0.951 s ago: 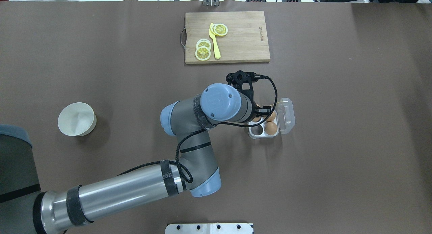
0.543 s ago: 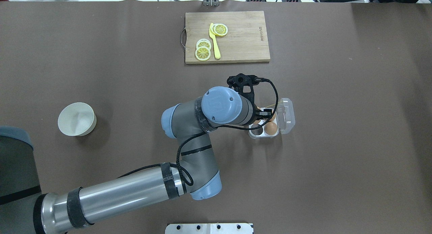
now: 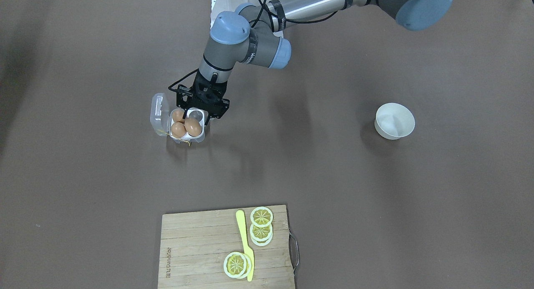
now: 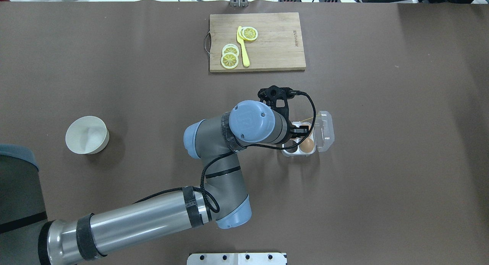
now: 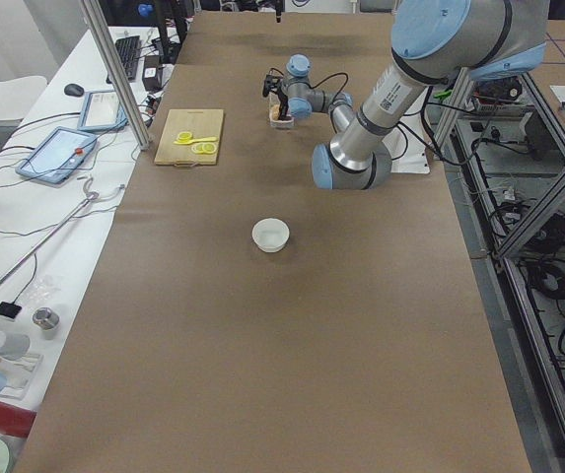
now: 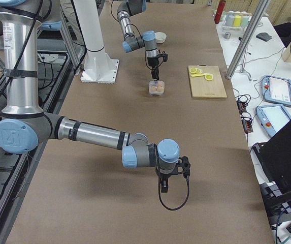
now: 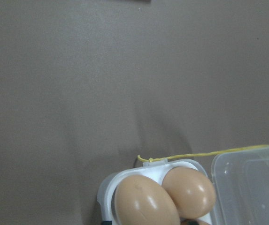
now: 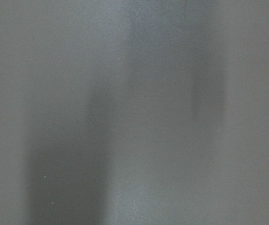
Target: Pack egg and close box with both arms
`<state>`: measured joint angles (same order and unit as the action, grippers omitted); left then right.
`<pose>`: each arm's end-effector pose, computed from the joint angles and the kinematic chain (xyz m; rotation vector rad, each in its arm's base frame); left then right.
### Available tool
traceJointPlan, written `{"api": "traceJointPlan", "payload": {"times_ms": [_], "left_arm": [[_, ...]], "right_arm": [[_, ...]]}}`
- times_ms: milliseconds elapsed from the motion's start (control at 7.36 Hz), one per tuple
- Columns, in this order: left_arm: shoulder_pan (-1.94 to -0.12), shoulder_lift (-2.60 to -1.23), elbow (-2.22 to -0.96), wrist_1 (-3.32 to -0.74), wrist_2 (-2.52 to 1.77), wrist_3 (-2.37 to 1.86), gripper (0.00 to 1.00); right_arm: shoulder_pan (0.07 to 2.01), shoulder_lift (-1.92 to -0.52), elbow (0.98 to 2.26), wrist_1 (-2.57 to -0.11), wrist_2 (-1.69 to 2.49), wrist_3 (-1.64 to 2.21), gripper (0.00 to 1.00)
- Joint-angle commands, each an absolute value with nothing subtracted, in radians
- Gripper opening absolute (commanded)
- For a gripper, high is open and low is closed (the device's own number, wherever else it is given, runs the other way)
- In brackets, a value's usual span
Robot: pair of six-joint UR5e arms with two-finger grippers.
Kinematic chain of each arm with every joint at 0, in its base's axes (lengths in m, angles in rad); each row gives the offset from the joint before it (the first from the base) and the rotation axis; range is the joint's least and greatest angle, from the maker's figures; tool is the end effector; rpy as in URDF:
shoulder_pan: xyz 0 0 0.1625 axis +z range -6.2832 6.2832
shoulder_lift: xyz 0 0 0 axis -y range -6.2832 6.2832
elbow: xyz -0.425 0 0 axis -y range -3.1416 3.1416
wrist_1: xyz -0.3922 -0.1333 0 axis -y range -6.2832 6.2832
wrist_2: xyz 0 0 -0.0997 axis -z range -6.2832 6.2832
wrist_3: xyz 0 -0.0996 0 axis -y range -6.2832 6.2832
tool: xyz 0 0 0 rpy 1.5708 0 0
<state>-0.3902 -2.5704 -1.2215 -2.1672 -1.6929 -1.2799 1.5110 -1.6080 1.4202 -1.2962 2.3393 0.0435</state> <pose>0.6893 -0.4145 0.0918 0.3160 1.2086 -0.0099 0.0356 -0.4780 0.7231 0.0427 -0.7713 -0.0488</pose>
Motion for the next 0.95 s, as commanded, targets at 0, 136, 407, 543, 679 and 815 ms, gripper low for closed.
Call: {"api": "traceJointPlan", "payload": {"times_ms": [0, 136, 407, 543, 679, 815], "left_arm": [[-0.397, -2.565, -1.267, -2.155, -1.703, -1.255, 0.86], [-0.414, -2.560, -1.282, -2.145, -1.738, -1.250, 0.89], [-0.495, -2.449, -1.400, -2.131, -1.886, -1.229, 0.90], [-0.546, -2.404, -1.443, -2.122, -1.973, -1.194, 0.91], [-0.583, -2.352, -1.510, -2.085, -2.017, -1.160, 0.91], [-0.622, -2.329, -1.579, -1.997, -2.063, -1.105, 0.92]], "right_arm": [[1.511, -1.608, 1.419, -1.296, 2.339, 0.044, 1.00], [1.511, -1.608, 1.417, -1.296, 2.339, 0.044, 1.00], [1.511, -1.611, 1.417, -1.296, 2.339, 0.046, 1.00], [1.511, -1.611, 1.416, -1.296, 2.339, 0.046, 1.00], [1.511, -1.609, 1.411, -1.295, 2.339, 0.046, 1.00], [1.511, -1.608, 1.410, -1.295, 2.339, 0.046, 1.00]]}}
